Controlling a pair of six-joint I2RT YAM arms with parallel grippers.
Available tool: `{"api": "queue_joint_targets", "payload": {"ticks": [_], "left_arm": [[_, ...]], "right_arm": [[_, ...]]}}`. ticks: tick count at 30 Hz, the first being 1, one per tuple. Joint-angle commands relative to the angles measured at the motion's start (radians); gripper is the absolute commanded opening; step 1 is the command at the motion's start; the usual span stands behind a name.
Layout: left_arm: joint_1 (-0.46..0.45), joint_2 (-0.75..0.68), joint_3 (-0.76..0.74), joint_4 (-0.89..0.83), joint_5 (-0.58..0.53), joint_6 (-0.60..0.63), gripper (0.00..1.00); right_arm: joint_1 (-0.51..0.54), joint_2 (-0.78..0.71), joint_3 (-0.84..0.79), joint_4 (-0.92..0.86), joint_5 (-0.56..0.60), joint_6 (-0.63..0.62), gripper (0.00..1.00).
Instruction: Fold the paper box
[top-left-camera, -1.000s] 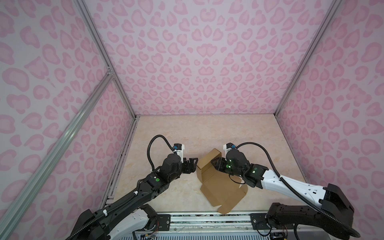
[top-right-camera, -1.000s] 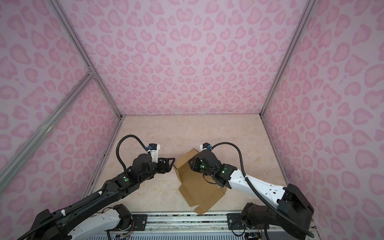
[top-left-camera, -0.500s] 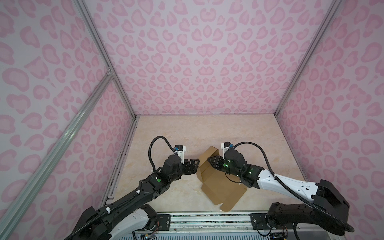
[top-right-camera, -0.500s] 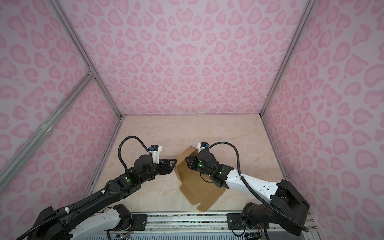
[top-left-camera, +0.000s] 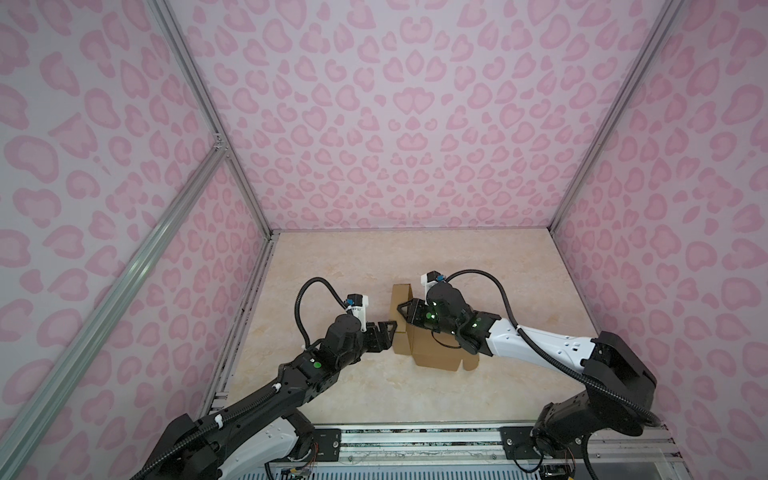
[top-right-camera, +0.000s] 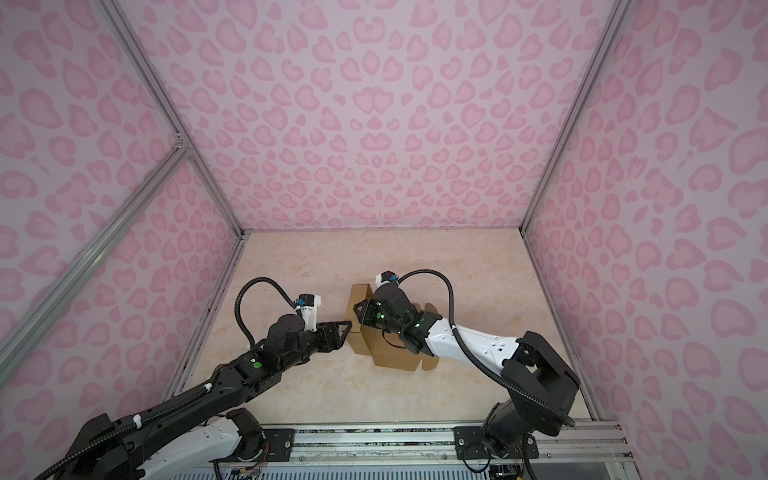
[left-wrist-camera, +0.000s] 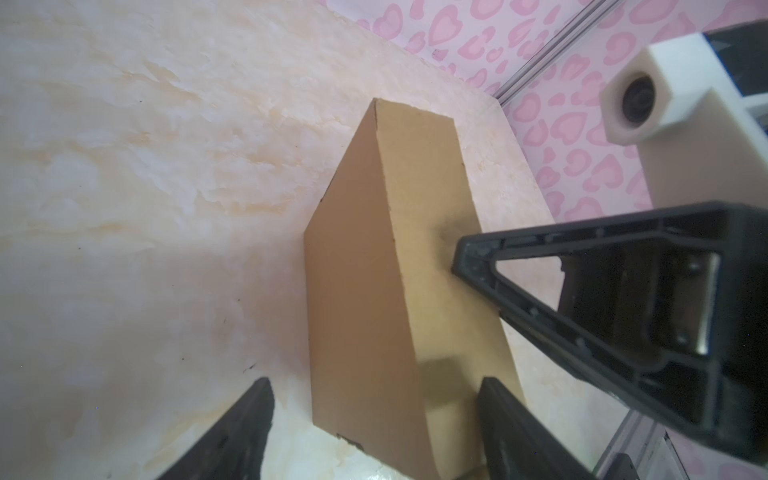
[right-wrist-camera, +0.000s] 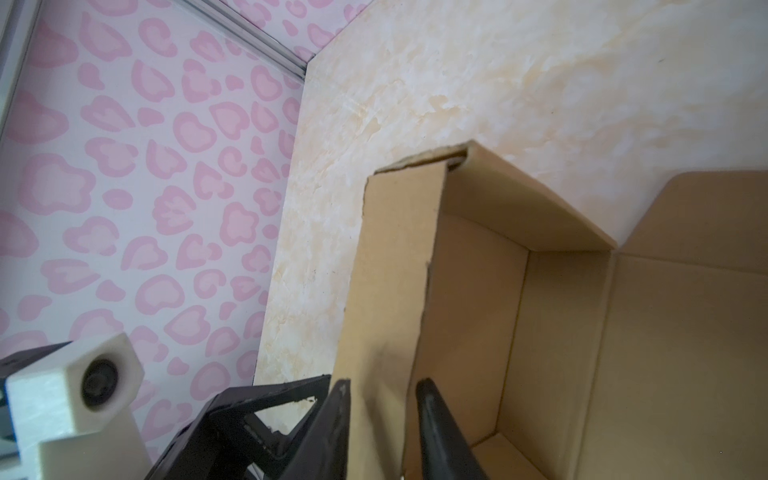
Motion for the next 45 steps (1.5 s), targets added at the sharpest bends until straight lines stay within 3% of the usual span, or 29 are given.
{"api": "queue_joint_targets", "payload": {"ticks": [1,14,21,35,45], "left_arm": [[0.002,-0.022,-0.026,-0.039,-0.028,-0.005,0.79],[0.056,-0.305,-0.038,-0.235,-0.139,0.015,0.8],[0.122,-0.439,-0.006,-0.364,-0.189,0.046,0.81],[0.188,-0.525,0.054,-0.486,-0.291,0.091,0.83],[0.192,-0.56,0.047,-0.499,-0.318,0.089,0.83]], "right_arm": [[0.008,0.037,0.056,-0.047,-0.019,-0.063,0.26],[0.03,0.121,0.11,-0.02,-0.128,-0.129,0.21],[0.064,0.152,0.172,-0.091,-0.133,-0.194,0.19],[0.25,0.328,0.494,-0.54,0.157,-0.488,0.17],[0.347,0.416,0.591,-0.649,0.243,-0.59,0.17]]}}
